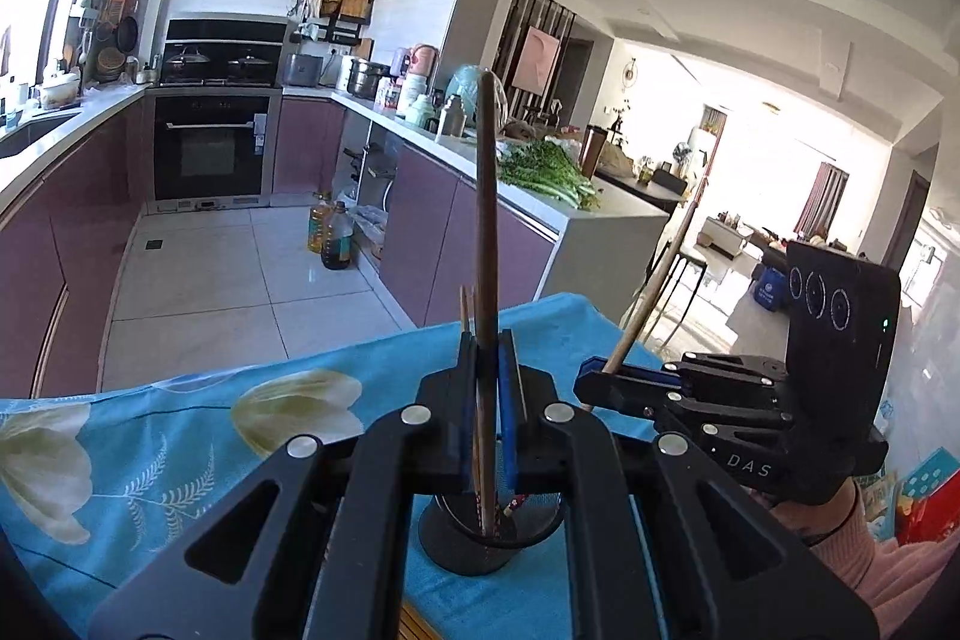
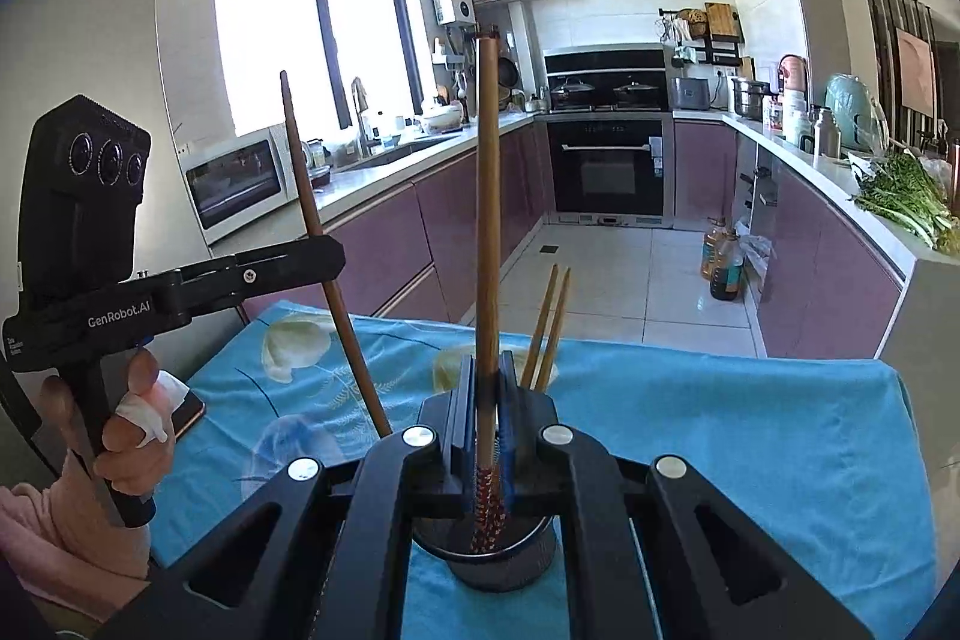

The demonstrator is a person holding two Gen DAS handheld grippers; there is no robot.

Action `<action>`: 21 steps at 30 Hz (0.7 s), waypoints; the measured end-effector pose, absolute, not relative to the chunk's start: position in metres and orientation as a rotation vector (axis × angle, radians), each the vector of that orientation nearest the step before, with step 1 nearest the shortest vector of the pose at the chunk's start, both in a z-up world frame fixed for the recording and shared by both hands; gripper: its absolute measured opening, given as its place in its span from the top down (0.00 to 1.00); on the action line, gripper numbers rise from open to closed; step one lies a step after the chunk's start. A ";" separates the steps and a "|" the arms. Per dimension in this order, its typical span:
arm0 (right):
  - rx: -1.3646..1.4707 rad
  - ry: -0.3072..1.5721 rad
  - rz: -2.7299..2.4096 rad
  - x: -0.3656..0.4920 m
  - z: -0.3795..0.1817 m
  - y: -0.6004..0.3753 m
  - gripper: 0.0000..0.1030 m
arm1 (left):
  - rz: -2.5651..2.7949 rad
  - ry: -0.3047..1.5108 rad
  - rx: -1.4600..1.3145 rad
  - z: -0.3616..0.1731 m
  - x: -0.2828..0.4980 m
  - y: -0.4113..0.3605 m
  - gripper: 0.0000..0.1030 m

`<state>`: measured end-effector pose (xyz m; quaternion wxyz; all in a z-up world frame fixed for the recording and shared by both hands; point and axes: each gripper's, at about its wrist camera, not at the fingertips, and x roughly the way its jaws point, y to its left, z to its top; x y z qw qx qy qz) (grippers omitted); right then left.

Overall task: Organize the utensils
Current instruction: 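Lift the chopstick upright and drop it into the mesh holder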

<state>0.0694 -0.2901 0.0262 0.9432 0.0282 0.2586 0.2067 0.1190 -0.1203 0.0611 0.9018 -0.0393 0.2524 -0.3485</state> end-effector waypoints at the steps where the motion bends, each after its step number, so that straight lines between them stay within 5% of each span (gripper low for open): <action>1: 0.052 0.543 0.422 0.071 0.022 -0.289 0.94 | -0.723 0.545 -0.064 0.056 0.120 -0.124 0.93; 18: 0.054 0.738 0.397 0.105 -0.020 -0.281 0.92 | -0.714 0.753 0.048 -0.006 0.155 -0.153 0.92; 21: 0.076 0.739 0.385 0.112 -0.023 -0.283 0.91 | -0.703 0.751 0.038 -0.008 0.160 -0.153 0.84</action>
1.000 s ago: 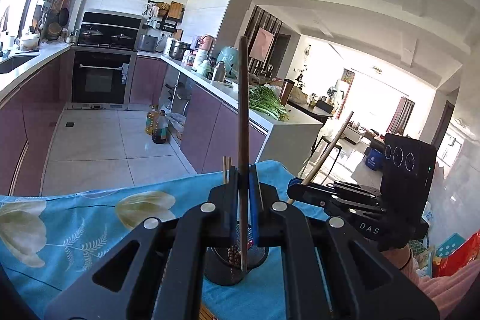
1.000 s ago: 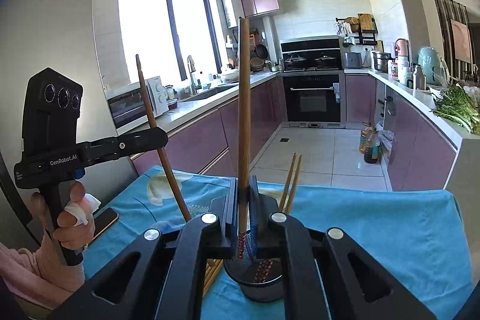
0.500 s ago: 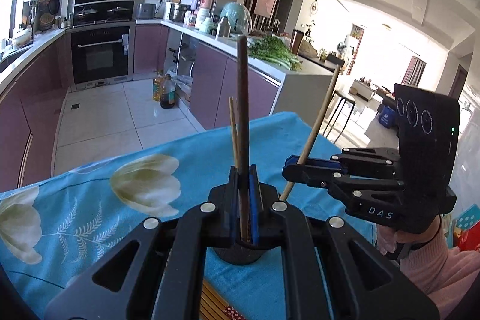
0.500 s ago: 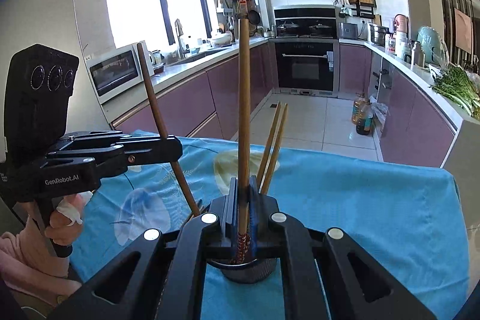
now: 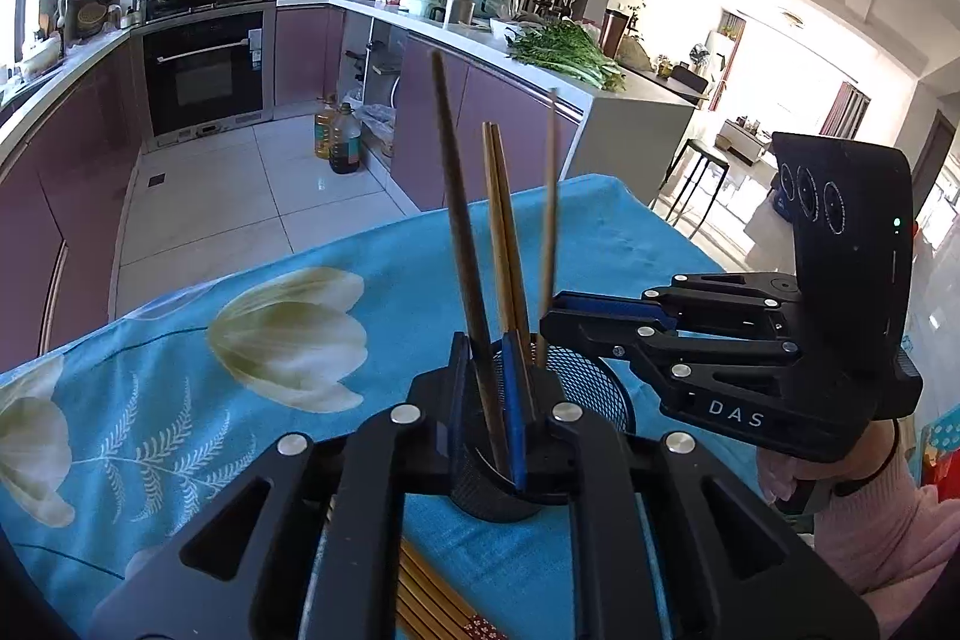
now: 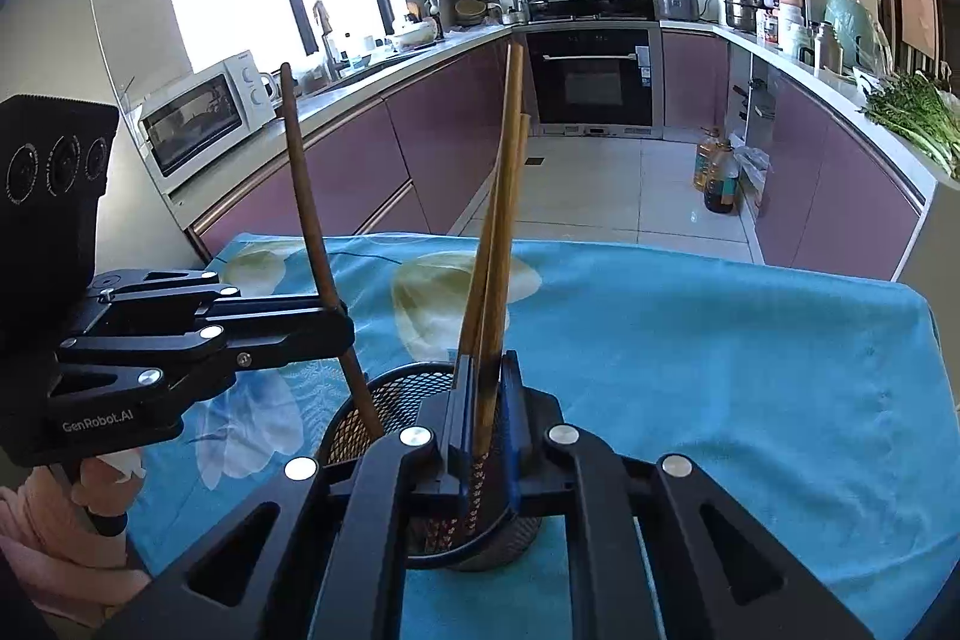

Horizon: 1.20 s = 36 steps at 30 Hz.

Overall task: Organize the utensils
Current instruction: 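Lift the chopstick upright and drop it into the mesh holder, then open the right gripper and pull it back from the holder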

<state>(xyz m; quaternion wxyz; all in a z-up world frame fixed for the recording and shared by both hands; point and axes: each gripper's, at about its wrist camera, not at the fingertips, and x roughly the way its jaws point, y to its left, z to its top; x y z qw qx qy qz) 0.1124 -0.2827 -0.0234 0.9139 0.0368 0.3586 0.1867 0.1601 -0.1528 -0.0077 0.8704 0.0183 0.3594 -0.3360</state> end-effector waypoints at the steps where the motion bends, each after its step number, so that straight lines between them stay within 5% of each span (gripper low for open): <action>1: 0.084 0.738 0.379 0.114 -0.025 -0.283 0.91 | -0.700 0.750 0.034 -0.009 0.161 -0.152 0.82; 16: 0.055 0.594 0.461 0.069 0.002 -0.278 0.67 | -0.554 0.591 0.010 -0.001 0.113 -0.087 0.57; 36: 0.061 0.882 0.627 0.044 -0.099 -0.208 0.62 | -0.415 0.824 0.050 -0.099 0.086 -0.049 0.55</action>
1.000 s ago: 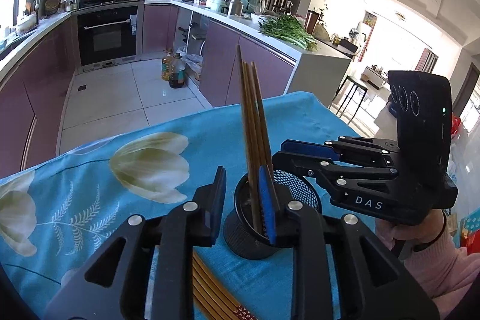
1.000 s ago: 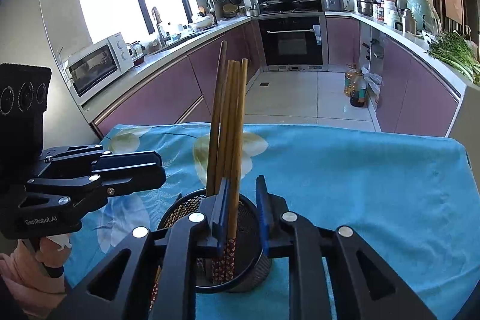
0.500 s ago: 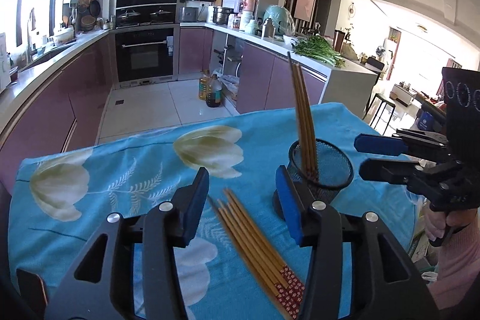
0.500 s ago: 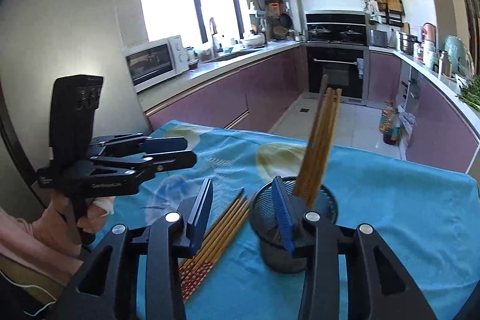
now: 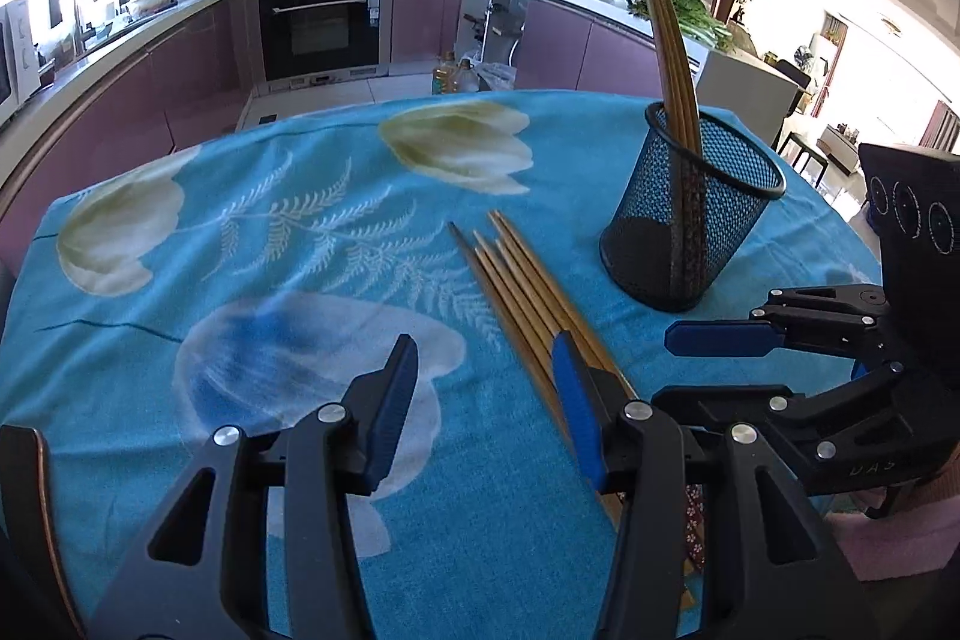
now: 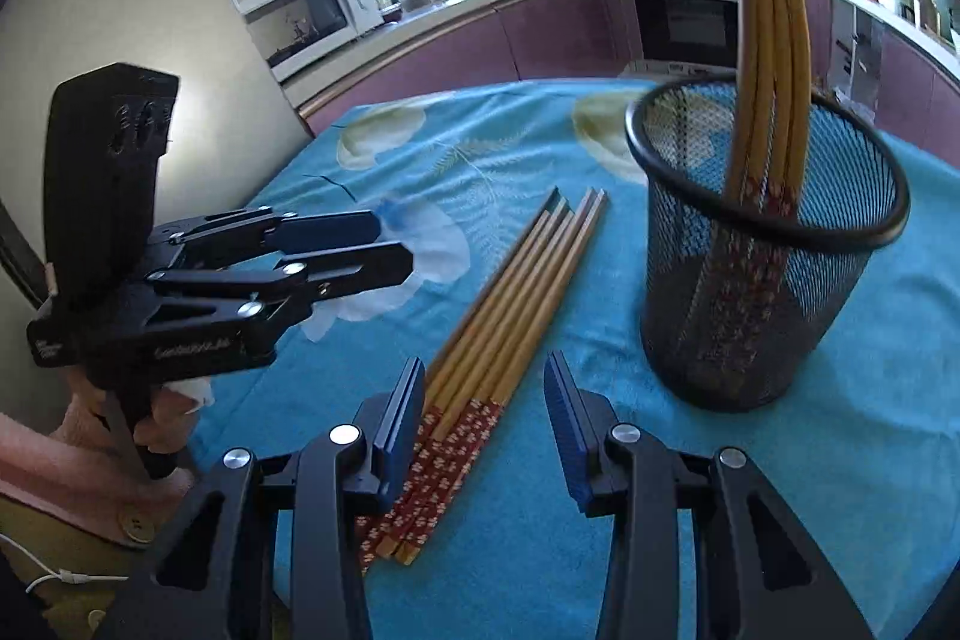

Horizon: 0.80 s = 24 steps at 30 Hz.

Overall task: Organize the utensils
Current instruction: 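Open the right gripper and pull it back from the holder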

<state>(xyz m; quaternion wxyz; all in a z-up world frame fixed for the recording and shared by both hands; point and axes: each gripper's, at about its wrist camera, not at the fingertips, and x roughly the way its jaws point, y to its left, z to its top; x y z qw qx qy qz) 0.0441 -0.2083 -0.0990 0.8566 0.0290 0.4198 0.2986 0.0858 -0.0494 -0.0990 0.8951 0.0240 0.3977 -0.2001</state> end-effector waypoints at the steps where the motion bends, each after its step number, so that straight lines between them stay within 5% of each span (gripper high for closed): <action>1: 0.063 0.891 0.614 0.045 -0.102 -0.209 0.62 | -0.415 0.840 0.051 -0.102 0.085 -0.051 0.55; 24: -0.056 0.892 0.507 0.052 -0.114 -0.188 0.62 | -0.412 0.913 0.094 -0.128 0.087 -0.071 0.50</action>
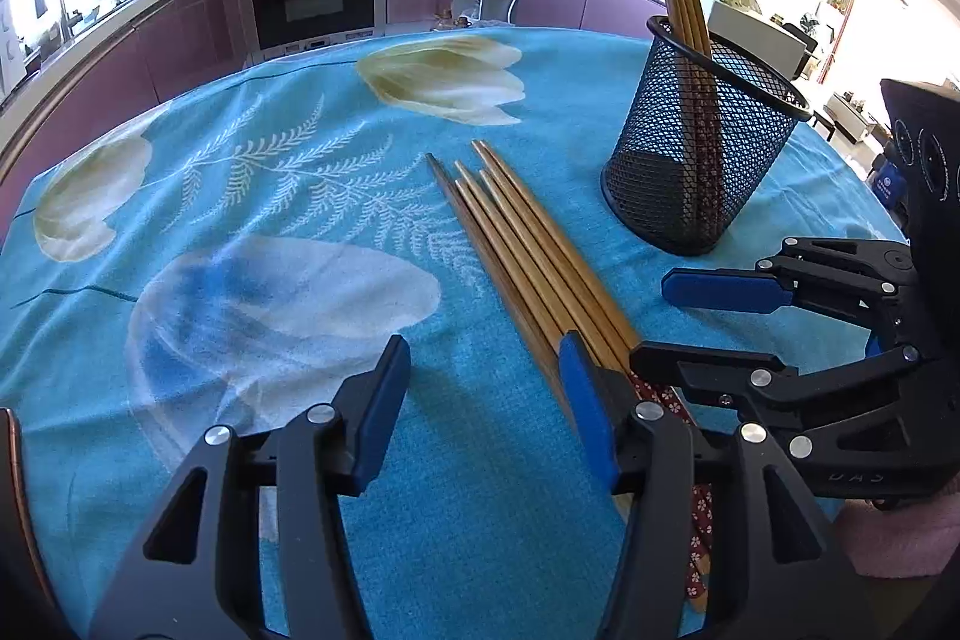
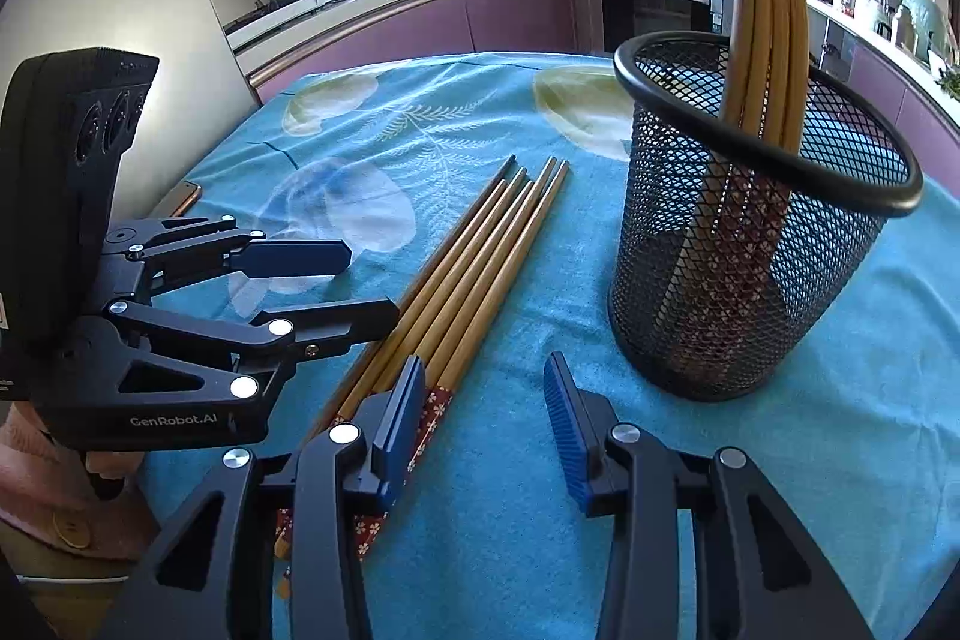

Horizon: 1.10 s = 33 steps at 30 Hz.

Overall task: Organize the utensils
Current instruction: 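Open the right gripper and pull it back from the holder, then close the right gripper on another chopstick from the pile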

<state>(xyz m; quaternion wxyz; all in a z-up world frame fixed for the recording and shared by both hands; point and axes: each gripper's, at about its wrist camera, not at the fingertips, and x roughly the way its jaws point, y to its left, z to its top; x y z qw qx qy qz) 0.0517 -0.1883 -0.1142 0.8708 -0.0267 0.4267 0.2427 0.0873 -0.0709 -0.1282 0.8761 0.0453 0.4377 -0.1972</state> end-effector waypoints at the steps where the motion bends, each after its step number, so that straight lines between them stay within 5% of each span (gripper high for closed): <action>1: -0.060 0.891 0.505 0.052 -0.114 -0.188 0.62 | -0.412 0.914 0.098 -0.128 0.088 -0.072 0.50; 17: -0.101 0.905 0.456 0.058 -0.115 -0.185 0.67 | -0.419 0.940 0.092 -0.131 0.096 -0.065 0.62; 24: -0.113 0.896 0.431 0.067 -0.116 -0.176 0.70 | -0.424 0.947 0.103 -0.132 0.104 -0.069 0.74; 27: -0.095 0.895 0.425 0.069 -0.116 -0.177 0.74 | -0.431 0.959 0.069 -0.132 0.105 -0.068 0.88; 31: -0.031 0.906 0.434 0.070 -0.116 -0.183 0.92 | -0.414 0.955 0.049 -0.131 0.103 -0.067 0.89; 33: 0.001 0.908 0.432 0.070 -0.117 -0.187 0.92 | -0.409 0.955 0.030 -0.131 0.102 -0.065 0.90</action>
